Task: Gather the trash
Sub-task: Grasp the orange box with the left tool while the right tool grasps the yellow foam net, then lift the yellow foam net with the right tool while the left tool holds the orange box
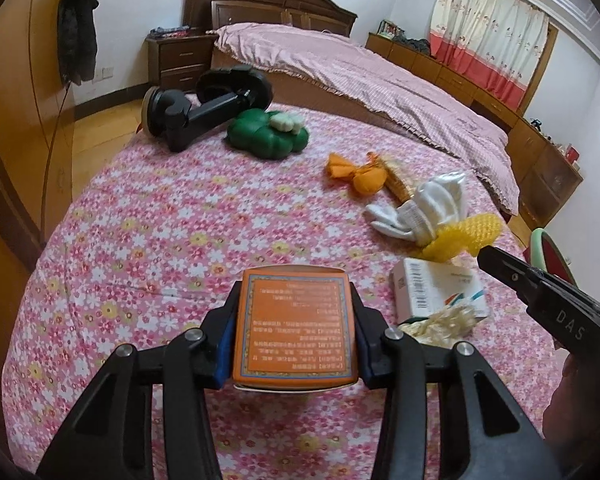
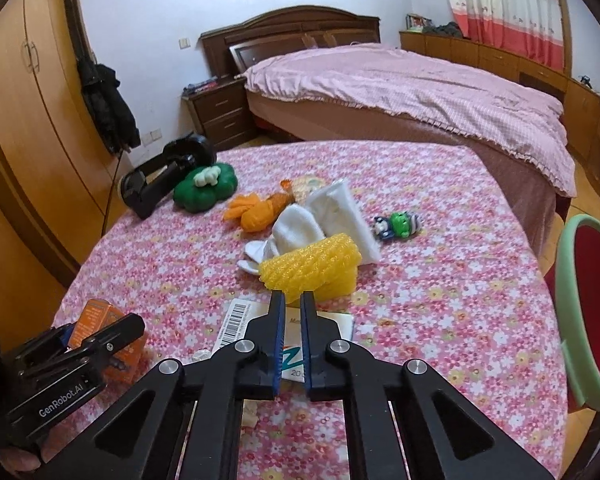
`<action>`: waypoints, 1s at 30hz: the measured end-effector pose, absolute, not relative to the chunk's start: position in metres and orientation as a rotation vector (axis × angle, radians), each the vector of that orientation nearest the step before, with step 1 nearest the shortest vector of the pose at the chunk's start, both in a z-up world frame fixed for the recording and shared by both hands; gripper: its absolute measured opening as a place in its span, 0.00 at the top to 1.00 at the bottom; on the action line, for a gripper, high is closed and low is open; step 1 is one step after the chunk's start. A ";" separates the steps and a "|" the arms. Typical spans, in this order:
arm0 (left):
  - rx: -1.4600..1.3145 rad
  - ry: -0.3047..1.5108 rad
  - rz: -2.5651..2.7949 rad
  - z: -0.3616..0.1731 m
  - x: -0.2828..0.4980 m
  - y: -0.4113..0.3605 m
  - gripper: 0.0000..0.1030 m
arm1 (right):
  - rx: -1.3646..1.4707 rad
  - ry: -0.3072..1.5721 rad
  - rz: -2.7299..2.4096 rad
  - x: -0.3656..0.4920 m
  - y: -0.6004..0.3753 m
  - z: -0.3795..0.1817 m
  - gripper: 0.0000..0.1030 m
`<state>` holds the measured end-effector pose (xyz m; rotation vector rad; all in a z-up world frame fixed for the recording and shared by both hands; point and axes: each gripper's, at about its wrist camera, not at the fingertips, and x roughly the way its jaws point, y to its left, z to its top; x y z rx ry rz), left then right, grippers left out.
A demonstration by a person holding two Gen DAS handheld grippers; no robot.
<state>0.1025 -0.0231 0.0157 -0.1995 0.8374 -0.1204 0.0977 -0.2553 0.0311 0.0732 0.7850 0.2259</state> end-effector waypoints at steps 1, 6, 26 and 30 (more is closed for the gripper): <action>-0.198 0.834 -0.123 0.017 0.102 -0.024 0.55 | 0.075 0.778 0.223 0.096 -0.257 0.033 0.94; -0.179 0.805 -0.151 0.030 0.101 -0.037 0.55 | 0.103 0.744 0.202 0.086 -0.273 0.044 0.95; -0.077 0.722 -0.358 0.077 0.093 -0.130 0.55 | 0.234 0.616 0.021 0.035 -0.378 0.079 0.95; -0.062 0.713 -0.380 0.082 0.092 -0.145 0.55 | 0.248 0.625 0.029 0.032 -0.385 0.077 0.94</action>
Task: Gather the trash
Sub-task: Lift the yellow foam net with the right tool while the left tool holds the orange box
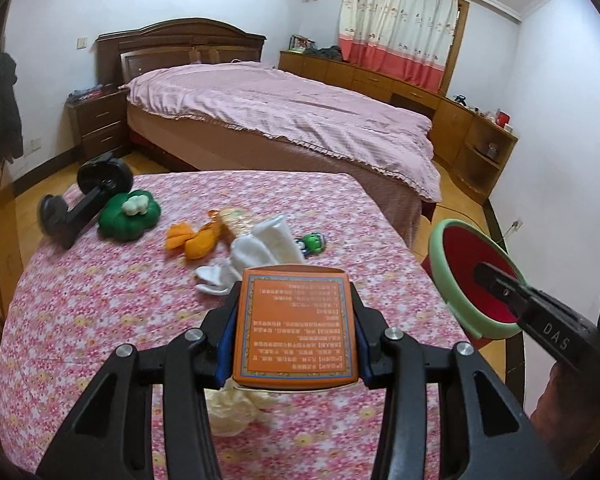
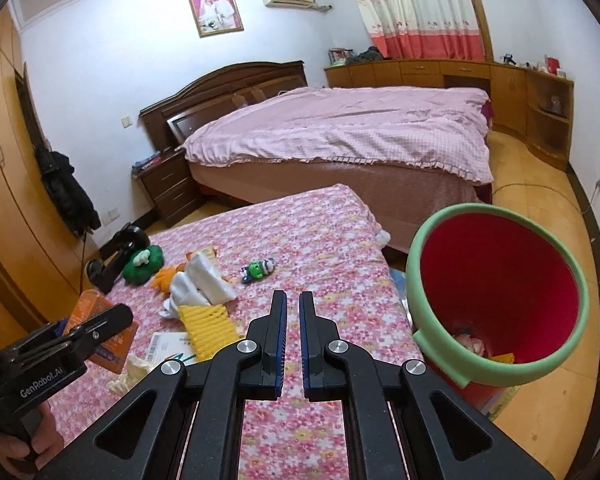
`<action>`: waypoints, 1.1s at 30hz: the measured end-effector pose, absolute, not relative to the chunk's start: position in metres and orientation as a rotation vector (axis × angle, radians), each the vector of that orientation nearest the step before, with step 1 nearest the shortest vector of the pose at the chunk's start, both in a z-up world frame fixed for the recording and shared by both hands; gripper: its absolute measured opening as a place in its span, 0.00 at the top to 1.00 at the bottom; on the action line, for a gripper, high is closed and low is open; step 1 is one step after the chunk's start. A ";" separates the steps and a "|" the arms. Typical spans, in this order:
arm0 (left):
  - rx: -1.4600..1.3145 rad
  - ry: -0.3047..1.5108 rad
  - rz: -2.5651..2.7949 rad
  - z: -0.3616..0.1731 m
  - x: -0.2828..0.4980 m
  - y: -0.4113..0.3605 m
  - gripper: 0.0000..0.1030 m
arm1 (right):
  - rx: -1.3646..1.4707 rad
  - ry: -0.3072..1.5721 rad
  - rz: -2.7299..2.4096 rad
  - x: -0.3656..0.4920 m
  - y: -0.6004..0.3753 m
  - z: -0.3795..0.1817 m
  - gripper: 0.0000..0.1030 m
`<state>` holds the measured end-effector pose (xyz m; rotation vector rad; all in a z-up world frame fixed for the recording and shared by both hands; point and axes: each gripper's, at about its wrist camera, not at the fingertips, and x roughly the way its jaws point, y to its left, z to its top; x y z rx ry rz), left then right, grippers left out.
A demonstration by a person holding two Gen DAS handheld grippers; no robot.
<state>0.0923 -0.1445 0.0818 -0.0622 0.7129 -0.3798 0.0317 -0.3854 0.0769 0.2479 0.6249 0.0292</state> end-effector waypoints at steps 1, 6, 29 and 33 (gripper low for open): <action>-0.060 0.712 -0.380 0.082 0.092 -0.146 0.55 | 0.249 0.628 0.033 0.032 -0.385 0.076 0.94; -0.050 0.715 -0.349 0.079 0.094 -0.143 0.55 | 0.246 0.652 0.064 0.033 -0.378 0.068 0.85; -0.123 0.771 -0.225 0.047 0.108 -0.086 0.55 | 0.183 0.835 0.241 0.078 -0.300 0.015 0.62; -0.126 0.774 -0.227 0.045 0.110 -0.085 0.55 | 0.188 0.851 0.222 0.086 -0.300 0.009 0.64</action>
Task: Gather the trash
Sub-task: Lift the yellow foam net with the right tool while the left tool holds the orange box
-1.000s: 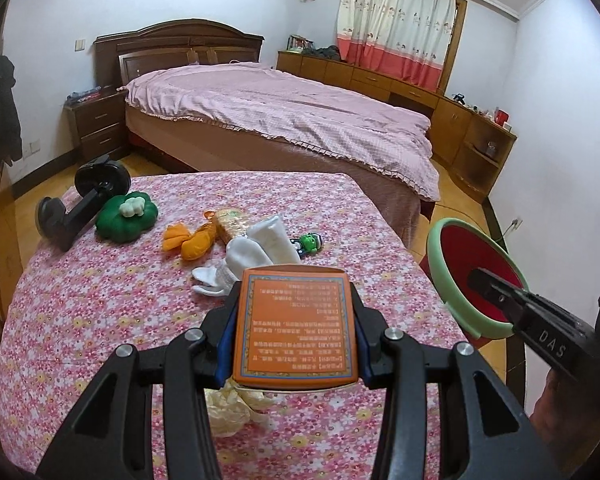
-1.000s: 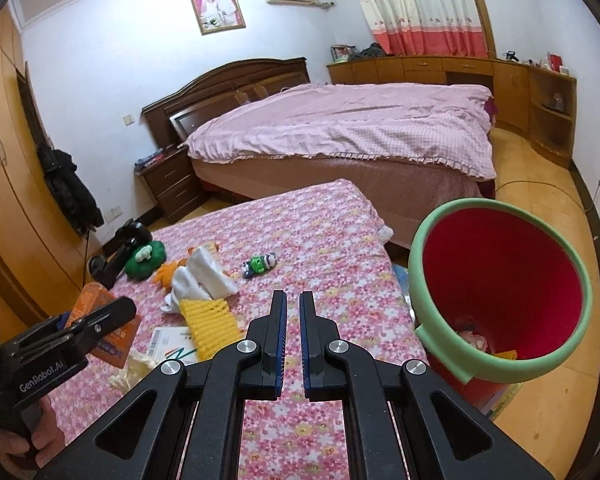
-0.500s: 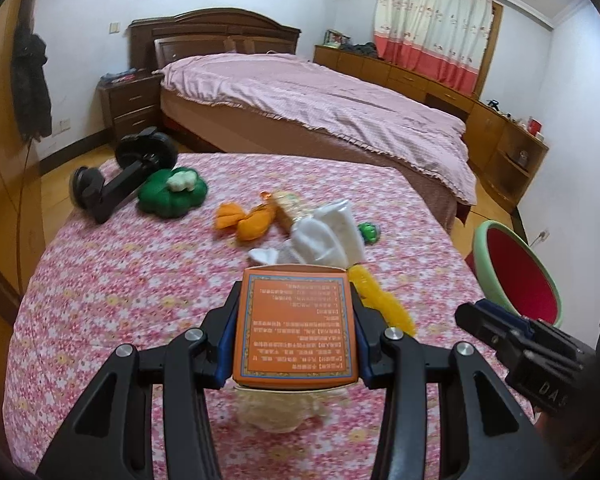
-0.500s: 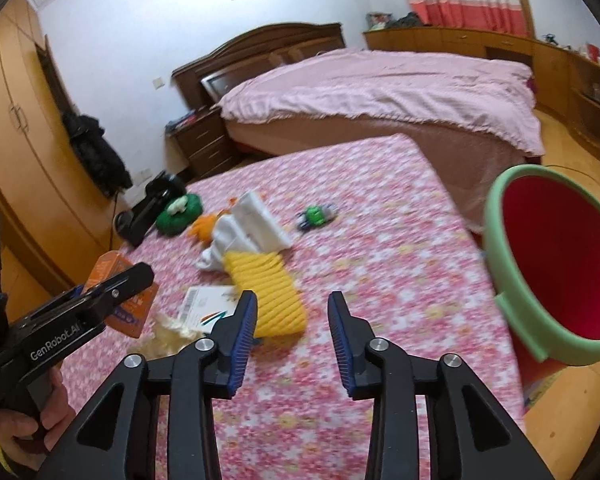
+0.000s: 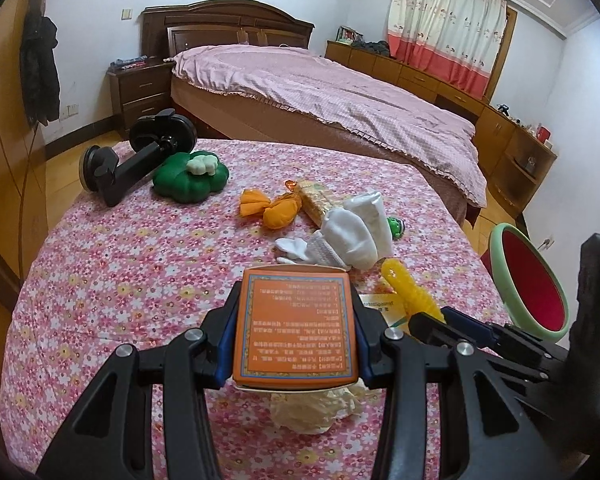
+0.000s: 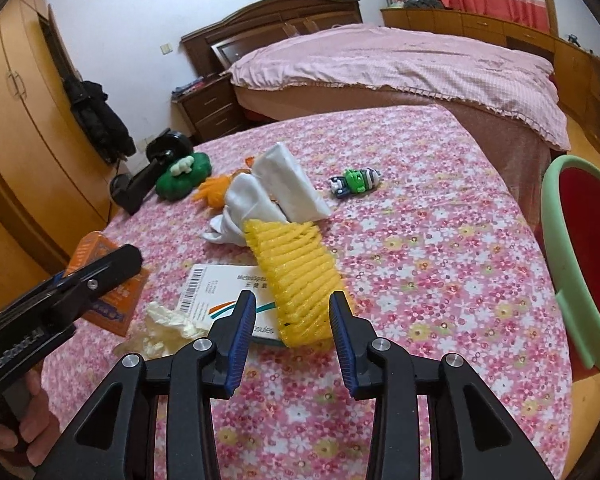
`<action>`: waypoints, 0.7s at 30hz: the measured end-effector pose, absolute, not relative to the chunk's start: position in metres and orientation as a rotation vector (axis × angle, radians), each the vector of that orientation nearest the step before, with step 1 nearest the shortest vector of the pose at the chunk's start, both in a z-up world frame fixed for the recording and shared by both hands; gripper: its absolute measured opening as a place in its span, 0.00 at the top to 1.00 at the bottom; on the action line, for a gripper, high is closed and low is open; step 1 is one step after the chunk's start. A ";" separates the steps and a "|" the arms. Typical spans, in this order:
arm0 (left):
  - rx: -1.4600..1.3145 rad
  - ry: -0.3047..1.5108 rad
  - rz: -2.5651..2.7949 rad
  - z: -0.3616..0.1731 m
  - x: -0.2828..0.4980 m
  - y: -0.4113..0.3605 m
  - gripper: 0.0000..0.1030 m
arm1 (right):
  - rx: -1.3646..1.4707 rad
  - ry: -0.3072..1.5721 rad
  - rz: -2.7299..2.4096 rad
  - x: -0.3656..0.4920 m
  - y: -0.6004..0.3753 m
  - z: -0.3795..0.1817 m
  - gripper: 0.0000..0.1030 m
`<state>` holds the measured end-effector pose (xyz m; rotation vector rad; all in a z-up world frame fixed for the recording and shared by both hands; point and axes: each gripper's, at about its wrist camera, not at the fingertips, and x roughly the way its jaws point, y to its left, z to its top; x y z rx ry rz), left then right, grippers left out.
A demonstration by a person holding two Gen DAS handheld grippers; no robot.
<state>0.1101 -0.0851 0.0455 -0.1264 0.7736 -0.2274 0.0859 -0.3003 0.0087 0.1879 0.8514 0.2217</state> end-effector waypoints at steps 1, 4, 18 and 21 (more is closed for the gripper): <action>-0.126 0.774 -0.229 0.045 0.111 -0.085 0.55 | 0.187 0.852 0.218 0.087 -0.301 0.008 0.69; -0.124 0.777 -0.234 0.045 0.113 -0.087 0.55 | 0.179 0.843 0.198 0.088 -0.302 0.007 0.88; -0.076 0.756 -0.316 0.060 0.115 -0.125 0.55 | 0.216 0.713 0.108 0.056 -0.355 0.050 0.91; -0.054 0.749 -0.355 0.065 0.115 -0.143 0.55 | 0.234 0.682 0.066 0.046 -0.376 0.060 0.91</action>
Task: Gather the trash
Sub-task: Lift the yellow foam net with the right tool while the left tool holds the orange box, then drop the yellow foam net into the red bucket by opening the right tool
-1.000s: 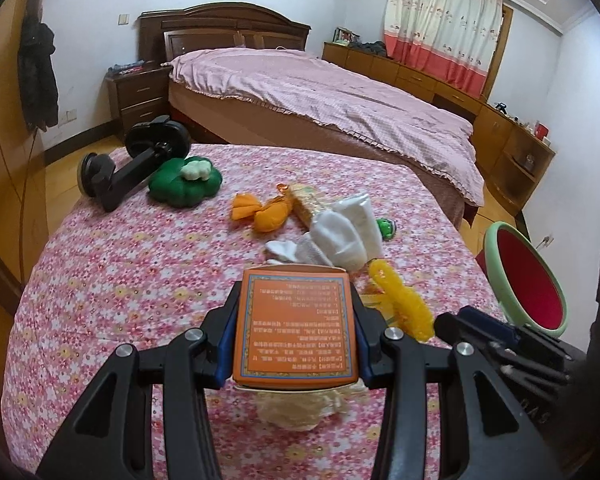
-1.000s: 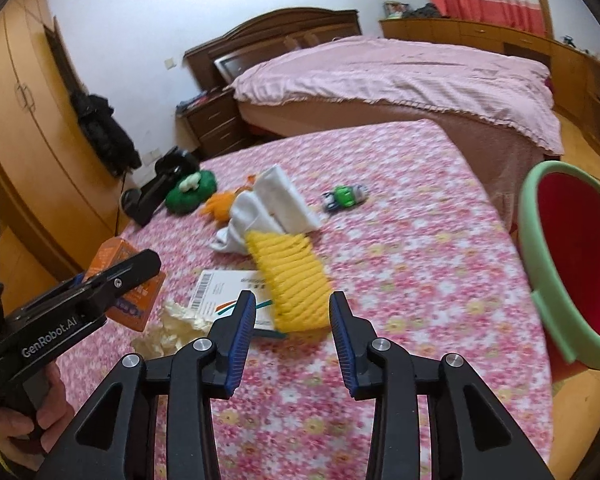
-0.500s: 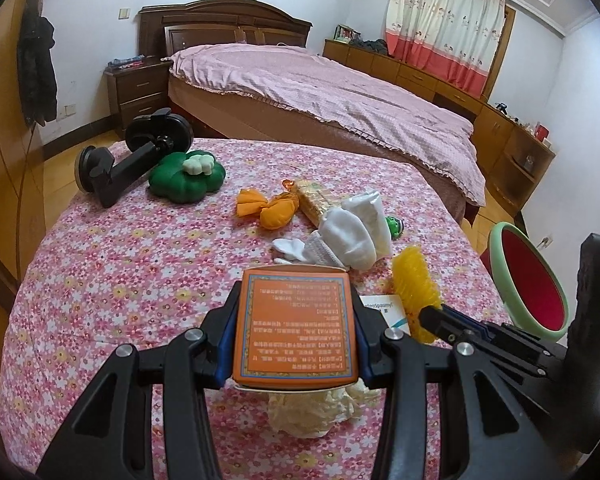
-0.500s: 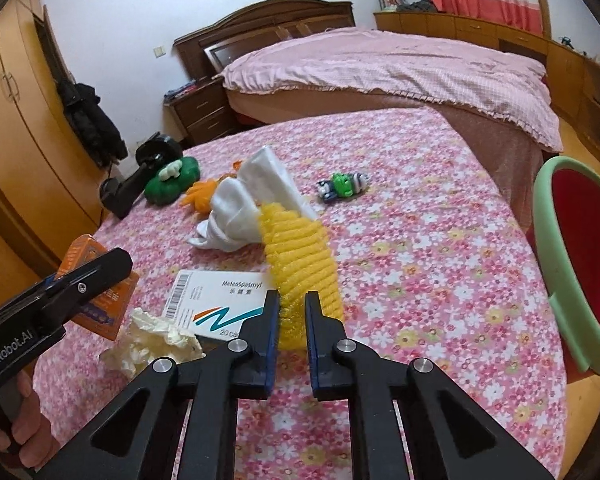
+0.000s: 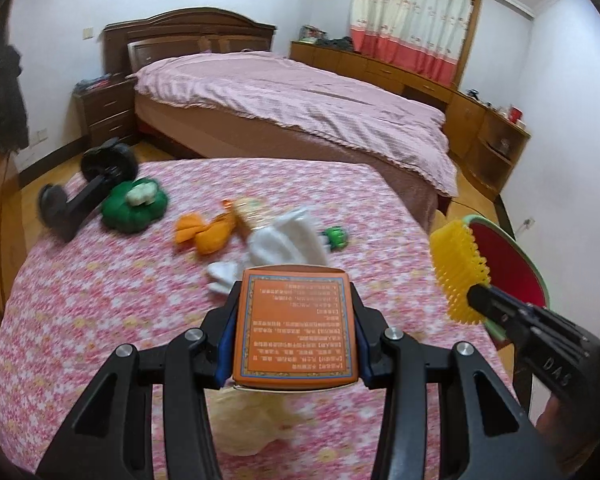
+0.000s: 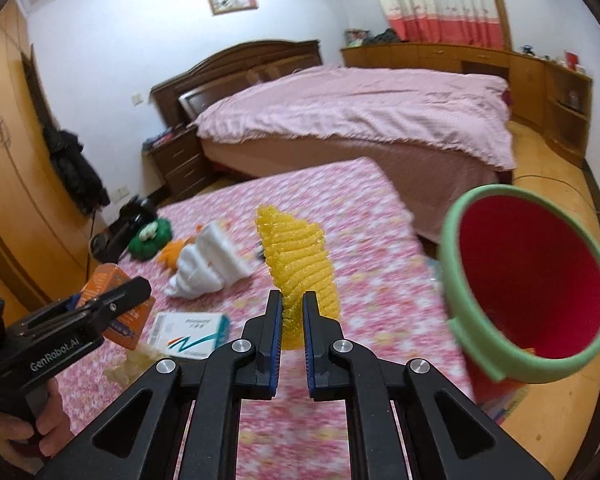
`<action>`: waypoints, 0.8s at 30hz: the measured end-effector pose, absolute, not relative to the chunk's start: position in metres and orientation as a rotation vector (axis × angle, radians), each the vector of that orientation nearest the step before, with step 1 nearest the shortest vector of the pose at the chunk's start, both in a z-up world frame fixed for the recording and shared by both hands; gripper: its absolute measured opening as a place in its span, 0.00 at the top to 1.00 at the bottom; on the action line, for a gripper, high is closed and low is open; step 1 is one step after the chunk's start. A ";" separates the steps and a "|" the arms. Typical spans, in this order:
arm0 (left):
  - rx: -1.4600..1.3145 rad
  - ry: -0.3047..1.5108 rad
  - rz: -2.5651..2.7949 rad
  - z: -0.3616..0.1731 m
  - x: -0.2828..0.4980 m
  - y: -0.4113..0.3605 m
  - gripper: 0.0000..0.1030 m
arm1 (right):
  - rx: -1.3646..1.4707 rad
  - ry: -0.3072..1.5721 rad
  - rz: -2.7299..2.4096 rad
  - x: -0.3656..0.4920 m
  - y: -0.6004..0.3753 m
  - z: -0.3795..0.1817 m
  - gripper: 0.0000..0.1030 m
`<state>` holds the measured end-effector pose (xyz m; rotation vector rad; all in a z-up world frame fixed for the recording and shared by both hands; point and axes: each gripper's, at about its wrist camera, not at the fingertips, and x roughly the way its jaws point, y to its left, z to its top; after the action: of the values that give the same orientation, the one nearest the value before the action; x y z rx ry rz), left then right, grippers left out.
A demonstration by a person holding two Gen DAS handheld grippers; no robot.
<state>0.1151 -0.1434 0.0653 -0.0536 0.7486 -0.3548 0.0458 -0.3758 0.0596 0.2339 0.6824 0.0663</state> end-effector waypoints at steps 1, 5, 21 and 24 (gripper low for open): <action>-0.047 0.747 -0.364 0.067 0.115 -0.148 0.55 | 0.239 0.674 0.053 0.042 -0.382 0.062 0.91; -0.015 0.741 -0.430 0.073 0.115 -0.180 0.55 | 0.262 0.647 -0.004 0.031 -0.411 0.069 0.91; 0.117 0.742 -0.677 0.071 0.113 -0.323 0.55 | 0.411 0.633 -0.199 0.001 -0.522 0.056 0.91; 0.136 0.750 -0.713 0.066 0.114 -0.345 0.55 | 0.441 0.637 -0.223 -0.001 -0.538 0.050 0.91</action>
<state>0.1135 -0.3447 0.0658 0.1357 0.7504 -0.7126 -0.0009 -0.5376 0.0498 0.4406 0.6367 -0.2229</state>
